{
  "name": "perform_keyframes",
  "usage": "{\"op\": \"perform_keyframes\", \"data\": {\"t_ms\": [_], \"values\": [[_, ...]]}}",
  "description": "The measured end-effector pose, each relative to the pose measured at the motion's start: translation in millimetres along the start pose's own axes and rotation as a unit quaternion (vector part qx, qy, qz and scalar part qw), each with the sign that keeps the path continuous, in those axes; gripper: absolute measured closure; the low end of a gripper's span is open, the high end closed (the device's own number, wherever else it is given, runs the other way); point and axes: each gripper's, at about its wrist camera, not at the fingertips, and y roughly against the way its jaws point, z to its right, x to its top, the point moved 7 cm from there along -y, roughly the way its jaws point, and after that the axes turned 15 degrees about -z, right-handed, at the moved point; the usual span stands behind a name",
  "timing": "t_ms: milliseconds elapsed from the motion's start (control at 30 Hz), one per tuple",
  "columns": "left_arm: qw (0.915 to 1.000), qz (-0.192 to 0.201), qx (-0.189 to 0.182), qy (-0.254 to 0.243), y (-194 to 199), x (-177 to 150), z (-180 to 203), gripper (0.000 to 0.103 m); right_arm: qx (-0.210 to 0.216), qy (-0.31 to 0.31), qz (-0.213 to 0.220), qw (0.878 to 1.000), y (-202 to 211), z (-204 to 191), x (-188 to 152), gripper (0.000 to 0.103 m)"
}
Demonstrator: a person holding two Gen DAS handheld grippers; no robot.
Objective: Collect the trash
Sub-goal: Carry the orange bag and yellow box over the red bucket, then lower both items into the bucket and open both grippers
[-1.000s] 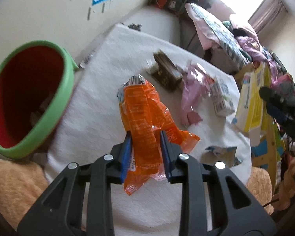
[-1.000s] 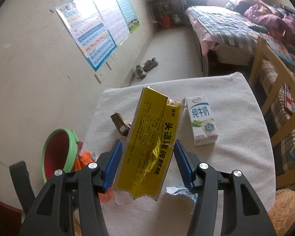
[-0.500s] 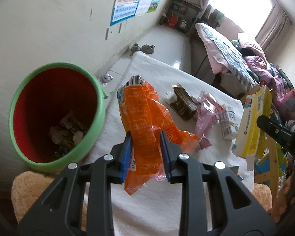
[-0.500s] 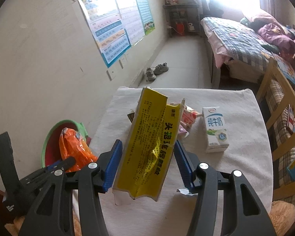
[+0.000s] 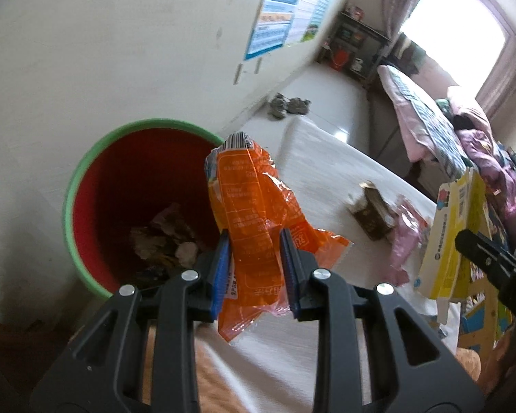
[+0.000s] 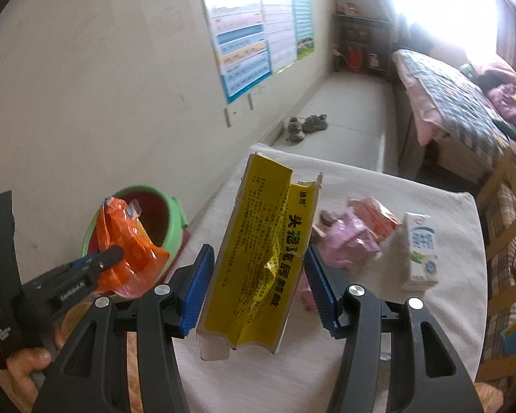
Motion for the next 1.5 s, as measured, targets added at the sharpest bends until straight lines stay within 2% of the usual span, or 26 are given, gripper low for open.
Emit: {"op": "perform_keyframes", "data": {"t_ms": [500, 867, 933, 1033, 1100, 1167, 1333, 1433, 1500], "values": [[0.9971, 0.017, 0.029, 0.069, 13, 12, -75, 0.076, 0.022, 0.090, -0.024, 0.995, -36, -85, 27, 0.050], [0.9956, -0.009, 0.037, 0.086, -2, 10, -102, 0.076, 0.025, 0.123, -0.039, 0.991, -64, -132, 46, 0.052], [0.9954, -0.009, 0.038, 0.088, -2, 9, -105, 0.076, 0.031, 0.122, -0.045, 0.991, -68, -133, 49, 0.056], [0.9952, -0.009, 0.036, 0.091, -1, 10, -109, 0.076, 0.033, 0.112, -0.043, 0.992, -71, -124, 53, 0.056], [0.9952, -0.006, 0.035, 0.092, 2, 10, -112, 0.076, 0.010, 0.086, -0.043, 0.995, -76, -103, 52, 0.052], [0.9949, -0.005, 0.032, 0.095, 2, 8, -114, 0.075, 0.000, 0.048, -0.056, 0.997, -84, -74, 48, 0.049], [0.9946, -0.006, 0.026, 0.100, 0, 5, -113, 0.075, -0.037, 0.007, -0.098, 0.994, -104, -17, 29, 0.042], [0.9948, -0.008, 0.021, 0.099, 0, 3, -111, 0.076, -0.041, -0.010, -0.115, 0.992, -110, 3, 19, 0.040], [0.9951, -0.011, 0.021, 0.096, -2, 4, -107, 0.075, -0.029, -0.019, -0.129, 0.991, -114, 9, 14, 0.039]]}}
